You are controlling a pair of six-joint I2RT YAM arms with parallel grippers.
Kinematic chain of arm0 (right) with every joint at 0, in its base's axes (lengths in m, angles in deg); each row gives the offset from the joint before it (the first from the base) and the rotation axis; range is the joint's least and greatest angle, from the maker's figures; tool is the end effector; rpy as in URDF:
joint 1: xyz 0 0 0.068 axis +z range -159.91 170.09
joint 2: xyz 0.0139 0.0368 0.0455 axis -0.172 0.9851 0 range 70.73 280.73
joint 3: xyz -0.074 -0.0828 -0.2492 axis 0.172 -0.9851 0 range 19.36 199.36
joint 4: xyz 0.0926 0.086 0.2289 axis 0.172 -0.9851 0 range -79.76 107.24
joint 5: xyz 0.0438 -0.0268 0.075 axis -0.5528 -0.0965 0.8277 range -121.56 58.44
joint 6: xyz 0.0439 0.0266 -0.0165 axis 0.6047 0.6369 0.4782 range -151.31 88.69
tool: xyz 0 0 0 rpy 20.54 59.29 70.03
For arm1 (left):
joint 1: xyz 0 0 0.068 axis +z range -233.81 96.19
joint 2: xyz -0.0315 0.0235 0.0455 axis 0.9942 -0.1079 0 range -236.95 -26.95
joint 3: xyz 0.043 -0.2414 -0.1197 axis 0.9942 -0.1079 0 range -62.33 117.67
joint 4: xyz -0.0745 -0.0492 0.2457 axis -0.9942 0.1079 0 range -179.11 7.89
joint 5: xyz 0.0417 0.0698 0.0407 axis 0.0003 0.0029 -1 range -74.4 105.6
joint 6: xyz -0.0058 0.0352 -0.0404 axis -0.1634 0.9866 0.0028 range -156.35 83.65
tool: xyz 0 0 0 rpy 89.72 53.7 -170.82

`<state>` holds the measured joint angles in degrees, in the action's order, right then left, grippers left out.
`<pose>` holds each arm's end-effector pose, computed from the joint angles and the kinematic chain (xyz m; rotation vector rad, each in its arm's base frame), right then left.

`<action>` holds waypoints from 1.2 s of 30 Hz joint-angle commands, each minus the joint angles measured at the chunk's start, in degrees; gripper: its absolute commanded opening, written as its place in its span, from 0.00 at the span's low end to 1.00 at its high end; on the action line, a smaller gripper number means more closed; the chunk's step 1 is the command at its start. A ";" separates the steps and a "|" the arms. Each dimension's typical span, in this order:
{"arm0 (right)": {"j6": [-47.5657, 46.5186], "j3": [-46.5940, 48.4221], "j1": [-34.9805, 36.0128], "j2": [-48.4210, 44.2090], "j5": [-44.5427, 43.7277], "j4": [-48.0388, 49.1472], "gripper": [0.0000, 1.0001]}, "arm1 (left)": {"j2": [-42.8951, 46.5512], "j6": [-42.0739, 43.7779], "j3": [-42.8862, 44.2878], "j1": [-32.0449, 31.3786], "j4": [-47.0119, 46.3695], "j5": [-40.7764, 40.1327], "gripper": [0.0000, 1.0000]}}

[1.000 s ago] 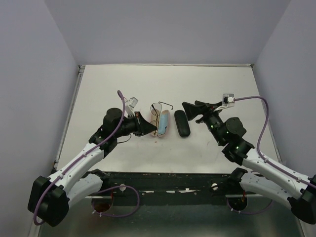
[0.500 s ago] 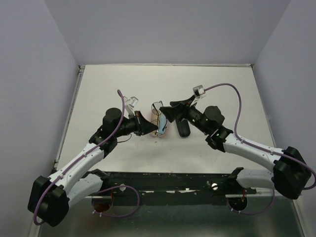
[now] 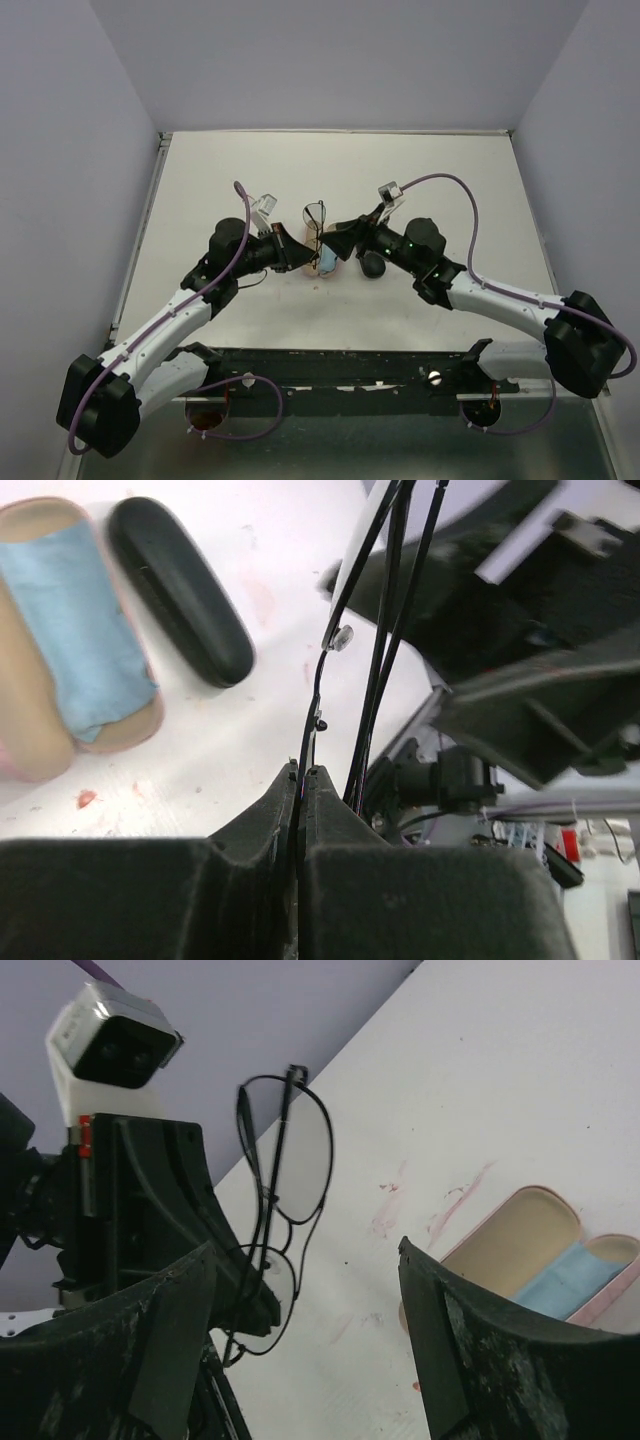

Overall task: Organize the sunglasses
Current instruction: Fold the left temple of the sunglasses with the sunglasses.

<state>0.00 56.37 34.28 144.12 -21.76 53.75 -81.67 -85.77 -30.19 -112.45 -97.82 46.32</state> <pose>0.2013 0.2040 0.2698 -0.3331 1.6596 1.1492 0.1827 -0.1206 0.2653 0.0619 2.0298 -1.4026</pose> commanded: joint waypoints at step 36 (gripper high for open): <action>0.06 24.68 7.23 15.74 -14.63 -32.73 0.31 | -6.98 -0.23 4.51 -2.38 7.30 -13.05 0.00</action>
<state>-1.09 79.04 40.31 158.46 -32.34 23.50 -88.77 -85.88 -27.48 -113.96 -89.76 34.12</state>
